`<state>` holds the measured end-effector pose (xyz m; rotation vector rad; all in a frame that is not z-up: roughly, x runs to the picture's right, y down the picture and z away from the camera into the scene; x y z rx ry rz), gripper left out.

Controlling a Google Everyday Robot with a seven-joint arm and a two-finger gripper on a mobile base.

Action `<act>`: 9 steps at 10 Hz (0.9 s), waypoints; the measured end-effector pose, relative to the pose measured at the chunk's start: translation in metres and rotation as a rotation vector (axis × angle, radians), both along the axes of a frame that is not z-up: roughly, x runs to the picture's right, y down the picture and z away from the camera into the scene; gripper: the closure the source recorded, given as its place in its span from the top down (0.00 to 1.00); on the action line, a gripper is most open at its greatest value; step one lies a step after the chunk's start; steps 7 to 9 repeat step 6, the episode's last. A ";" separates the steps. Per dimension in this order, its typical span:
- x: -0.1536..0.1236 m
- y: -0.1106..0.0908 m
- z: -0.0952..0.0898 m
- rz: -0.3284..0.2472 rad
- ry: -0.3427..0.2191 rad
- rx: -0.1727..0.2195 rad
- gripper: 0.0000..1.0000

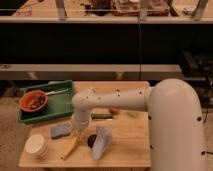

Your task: Place banana in table surface

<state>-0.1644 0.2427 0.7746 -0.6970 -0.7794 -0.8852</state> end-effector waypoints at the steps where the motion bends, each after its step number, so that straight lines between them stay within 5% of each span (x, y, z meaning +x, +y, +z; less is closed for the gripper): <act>1: 0.000 0.001 0.001 -0.003 0.003 -0.007 0.79; 5: -0.001 0.002 0.008 0.026 -0.011 -0.083 0.80; 9: 0.001 0.001 0.008 0.028 -0.009 -0.086 0.80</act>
